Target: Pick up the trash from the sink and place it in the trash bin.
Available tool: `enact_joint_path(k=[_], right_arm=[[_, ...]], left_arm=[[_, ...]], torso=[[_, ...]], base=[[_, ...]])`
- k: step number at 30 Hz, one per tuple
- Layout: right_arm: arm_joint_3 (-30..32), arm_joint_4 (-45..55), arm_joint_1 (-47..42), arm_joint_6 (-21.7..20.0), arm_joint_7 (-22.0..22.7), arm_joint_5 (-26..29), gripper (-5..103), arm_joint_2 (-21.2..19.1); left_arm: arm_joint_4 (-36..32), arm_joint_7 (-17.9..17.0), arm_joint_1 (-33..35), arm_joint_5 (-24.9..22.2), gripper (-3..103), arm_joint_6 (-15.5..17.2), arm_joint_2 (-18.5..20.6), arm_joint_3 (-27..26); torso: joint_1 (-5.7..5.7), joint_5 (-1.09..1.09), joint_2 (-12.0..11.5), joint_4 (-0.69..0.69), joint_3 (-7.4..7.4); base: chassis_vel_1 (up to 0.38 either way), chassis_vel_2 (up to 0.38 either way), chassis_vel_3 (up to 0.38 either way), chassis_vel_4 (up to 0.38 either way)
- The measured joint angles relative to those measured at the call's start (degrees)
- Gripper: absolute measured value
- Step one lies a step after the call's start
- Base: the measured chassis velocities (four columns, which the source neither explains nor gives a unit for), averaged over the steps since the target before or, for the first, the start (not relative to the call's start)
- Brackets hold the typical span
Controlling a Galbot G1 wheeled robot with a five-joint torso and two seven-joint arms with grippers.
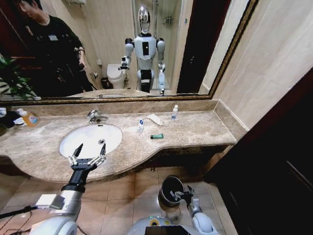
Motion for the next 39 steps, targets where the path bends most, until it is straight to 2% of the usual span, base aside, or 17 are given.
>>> enact_joint_path(k=[5,7,11,18,22,28,31,34,39], right_arm=[[0.49,8.30,-2.78,-1.21,2.53,1.29,100,-0.84],[0.86,13.06,-4.82,0.66,4.64,0.50,100,-1.33],[1.33,17.92,-6.99,2.99,5.42,-0.48,100,-1.85],[2.16,26.33,-9.23,3.89,5.65,-0.55,100,-1.27],[1.88,32.12,-8.85,2.56,6.50,-0.38,100,-2.29],[1.48,37.99,-3.70,-3.18,6.35,-0.17,100,-3.21],[1.41,38.52,-1.65,-5.26,5.64,-0.06,100,-2.87],[-0.20,36.81,4.75,-8.64,4.84,0.74,100,-3.65],[-2.04,32.84,11.17,-9.70,4.78,2.54,100,-4.84]], left_arm=[[0.00,0.00,0.00,0.00,100,0.00,0.00,0.00],[0.00,0.00,0.00,0.00,100,0.00,0.00,0.00],[0.00,0.00,0.00,0.00,100,0.00,0.00,0.00],[0.00,0.00,0.00,0.00,100,0.00,0.00,0.00],[0.00,0.00,0.00,0.00,100,0.00,0.00,0.00],[0.00,0.00,0.00,0.00,100,0.00,0.00,0.00],[0.00,0.00,0.00,0.00,100,0.00,0.00,0.00],[0.00,0.00,0.00,0.00,100,0.00,0.00,0.00],[0.00,0.00,0.00,0.00,100,0.00,0.00,0.00]], torso=[[0.00,-0.01,0.00,0.00,0.00],[0.00,0.00,0.00,-0.01,0.00],[0.00,-0.01,0.00,0.00,0.00],[0.00,-0.01,0.00,-0.01,0.00],[0.00,-0.01,0.00,-0.01,0.00],[0.00,-0.01,0.00,0.00,0.00],[0.00,-0.01,0.00,-0.01,0.00],[0.00,-0.01,0.00,-0.01,0.01],[0.00,-0.01,0.00,0.00,0.01]], base=[[0.000,0.000,0.000,0.000],[0.000,0.000,0.000,0.000],[0.000,0.000,0.000,0.000],[0.000,0.000,0.000,0.000],[0.000,0.000,0.000,0.000],[0.000,0.000,0.000,0.000],[0.000,0.000,0.000,0.000],[0.000,0.000,0.000,0.000],[0.000,0.000,0.000,0.000]])
